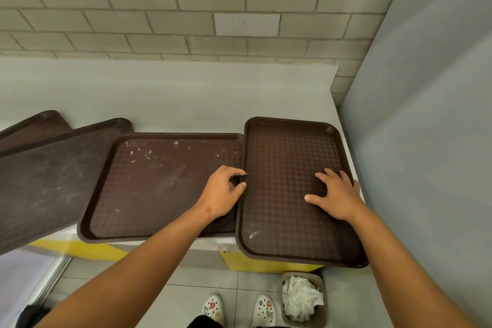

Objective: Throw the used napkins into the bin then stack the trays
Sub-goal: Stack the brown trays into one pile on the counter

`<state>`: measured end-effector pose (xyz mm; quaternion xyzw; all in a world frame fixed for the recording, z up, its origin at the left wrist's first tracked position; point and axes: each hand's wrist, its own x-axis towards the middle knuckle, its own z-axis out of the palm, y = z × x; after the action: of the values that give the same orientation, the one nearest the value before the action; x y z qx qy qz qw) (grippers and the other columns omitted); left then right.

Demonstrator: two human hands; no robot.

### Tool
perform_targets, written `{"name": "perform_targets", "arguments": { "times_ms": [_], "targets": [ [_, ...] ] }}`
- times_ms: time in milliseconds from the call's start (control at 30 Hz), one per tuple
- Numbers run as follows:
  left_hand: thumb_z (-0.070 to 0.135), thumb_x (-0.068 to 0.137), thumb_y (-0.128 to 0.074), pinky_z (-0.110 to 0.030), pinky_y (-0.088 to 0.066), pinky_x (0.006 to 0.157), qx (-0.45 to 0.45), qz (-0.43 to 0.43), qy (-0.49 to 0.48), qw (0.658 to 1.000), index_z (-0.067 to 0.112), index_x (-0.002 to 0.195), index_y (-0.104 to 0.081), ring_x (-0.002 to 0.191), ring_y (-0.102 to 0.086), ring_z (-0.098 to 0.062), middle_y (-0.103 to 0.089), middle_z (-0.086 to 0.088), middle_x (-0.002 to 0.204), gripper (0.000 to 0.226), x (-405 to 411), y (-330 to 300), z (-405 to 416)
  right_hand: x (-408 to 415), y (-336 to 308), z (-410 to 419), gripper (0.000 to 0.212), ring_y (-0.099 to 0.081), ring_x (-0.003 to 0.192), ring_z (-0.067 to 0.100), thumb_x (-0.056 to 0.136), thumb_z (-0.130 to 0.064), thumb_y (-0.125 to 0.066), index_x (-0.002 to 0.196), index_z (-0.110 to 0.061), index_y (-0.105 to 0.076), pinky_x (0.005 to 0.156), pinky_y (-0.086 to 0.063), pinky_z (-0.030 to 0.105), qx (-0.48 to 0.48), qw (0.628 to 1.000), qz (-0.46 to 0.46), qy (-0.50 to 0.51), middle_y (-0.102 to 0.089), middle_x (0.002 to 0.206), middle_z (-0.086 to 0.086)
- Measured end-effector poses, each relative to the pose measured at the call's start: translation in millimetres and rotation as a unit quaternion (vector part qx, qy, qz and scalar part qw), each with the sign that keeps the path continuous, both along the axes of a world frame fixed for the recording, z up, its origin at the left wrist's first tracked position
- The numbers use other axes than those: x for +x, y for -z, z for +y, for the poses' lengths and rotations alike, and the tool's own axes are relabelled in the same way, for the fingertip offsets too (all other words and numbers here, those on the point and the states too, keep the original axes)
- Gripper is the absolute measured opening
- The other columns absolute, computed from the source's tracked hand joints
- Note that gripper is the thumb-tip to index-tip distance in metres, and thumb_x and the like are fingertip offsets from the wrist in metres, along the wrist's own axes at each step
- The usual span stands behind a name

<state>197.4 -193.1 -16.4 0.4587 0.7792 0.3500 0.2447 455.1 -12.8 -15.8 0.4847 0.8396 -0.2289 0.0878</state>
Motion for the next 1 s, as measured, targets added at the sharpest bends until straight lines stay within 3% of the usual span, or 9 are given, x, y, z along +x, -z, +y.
{"name": "perform_targets", "arguments": {
  "times_ms": [133, 267, 400, 533, 633, 767, 900, 1000],
  "targets": [
    [0.025, 0.093, -0.068, -0.011, -0.049, 0.074, 0.017, 0.005, -0.007, 1.000, 0.027, 0.115, -0.068, 0.078, -0.062, -0.002, -0.060, 0.013, 0.107, 0.022, -23.2, -6.3, -20.8, -20.0, -7.5, -31.2, 0.064, -0.018, 0.153, 0.026, 0.094, -0.057, -0.058, 0.150, -0.031, -0.042, 0.124, -0.010, 0.055, 0.006, 0.997, 0.074, 0.003, -0.030, 0.163, -0.002],
    [0.027, 0.092, -0.069, -0.017, -0.053, 0.078, 0.022, 0.012, -0.021, 0.999, 0.029, 0.111, -0.069, 0.079, -0.063, -0.004, -0.063, 0.013, 0.102, 0.019, -61.0, -6.6, -47.7, -55.6, -22.0, -69.8, 0.053, -0.030, 0.147, 0.016, 0.095, -0.047, -0.062, 0.144, -0.029, -0.051, 0.123, -0.021, 0.042, -0.006, 0.987, 0.158, -0.017, -0.040, 0.157, -0.005],
    [0.026, 0.091, -0.070, -0.017, -0.050, 0.080, 0.026, 0.039, -0.031, 0.998, 0.030, 0.110, -0.069, 0.084, -0.062, -0.002, -0.063, 0.016, 0.099, 0.020, -105.7, -9.2, -75.1, -102.5, -28.0, -100.9, 0.050, -0.032, 0.146, 0.011, 0.096, -0.045, -0.062, 0.143, -0.028, -0.053, 0.121, -0.027, 0.035, -0.016, 0.981, 0.189, -0.038, -0.041, 0.156, -0.008],
    [0.025, 0.089, -0.071, -0.022, -0.051, 0.085, 0.046, 0.062, -0.061, 0.995, 0.029, 0.113, -0.069, 0.091, -0.061, -0.002, -0.062, 0.020, 0.099, 0.024, -155.4, -11.6, -104.1, -148.2, -23.9, -117.7, 0.056, -0.027, 0.149, 0.014, 0.096, -0.045, -0.061, 0.148, -0.027, -0.047, 0.121, -0.028, 0.037, -0.015, 0.984, 0.178, -0.008, -0.033, 0.161, -0.005],
    [0.025, 0.090, -0.070, -0.027, -0.050, 0.095, 0.051, 0.096, -0.084, 0.991, 0.025, 0.119, -0.067, 0.102, -0.060, -0.005, -0.063, 0.012, 0.110, 0.029, -194.8, -11.3, -124.2, -176.6, -15.4, -130.1, 0.061, -0.018, 0.153, 0.019, 0.096, -0.044, -0.062, 0.151, -0.028, -0.041, 0.123, -0.025, 0.042, 0.004, 0.988, 0.152, -0.003, -0.023, 0.165, -0.003],
    [0.027, 0.090, -0.068, -0.037, -0.040, 0.109, 0.001, 0.177, -0.108, 0.978, 0.021, 0.128, -0.062, 0.124, -0.050, -0.021, -0.056, -0.002, 0.131, 0.039, -234.2, -4.6, -144.1, -195.4, 4.0, -139.0, 0.064, -0.010, 0.155, 0.026, 0.096, -0.040, -0.063, 0.153, -0.027, -0.037, 0.126, -0.017, 0.045, 0.046, 0.994, 0.098, -0.019, -0.015, 0.167, 0.003],
    [0.024, 0.093, -0.065, -0.043, -0.036, 0.114, -0.070, 0.157, -0.133, 0.976, 0.018, 0.141, -0.052, 0.137, -0.038, -0.031, -0.038, -0.008, 0.150, 0.049, -253.1, 4.4, -156.8, -200.5, 17.8, -147.3, 0.062, -0.011, 0.155, 0.026, 0.099, -0.026, -0.061, 0.154, -0.024, -0.034, 0.124, -0.021, 0.042, 0.073, 0.991, 0.110, 0.019, -0.004, 0.169, 0.002],
    [0.016, 0.096, -0.058, -0.041, -0.042, 0.111, -0.060, 0.127, -0.145, 0.979, 0.017, 0.142, -0.049, 0.131, -0.048, -0.029, -0.029, -0.005, 0.154, 0.047, -259.6, 9.2, -158.6, -200.4, 21.0, -150.4, 0.057, -0.016, 0.154, 0.025, 0.100, -0.010, -0.052, 0.154, -0.020, -0.035, 0.123, -0.027, 0.041, 0.088, 0.989, 0.116, 0.033, -0.002, 0.169, 0.000]
  ]
}}
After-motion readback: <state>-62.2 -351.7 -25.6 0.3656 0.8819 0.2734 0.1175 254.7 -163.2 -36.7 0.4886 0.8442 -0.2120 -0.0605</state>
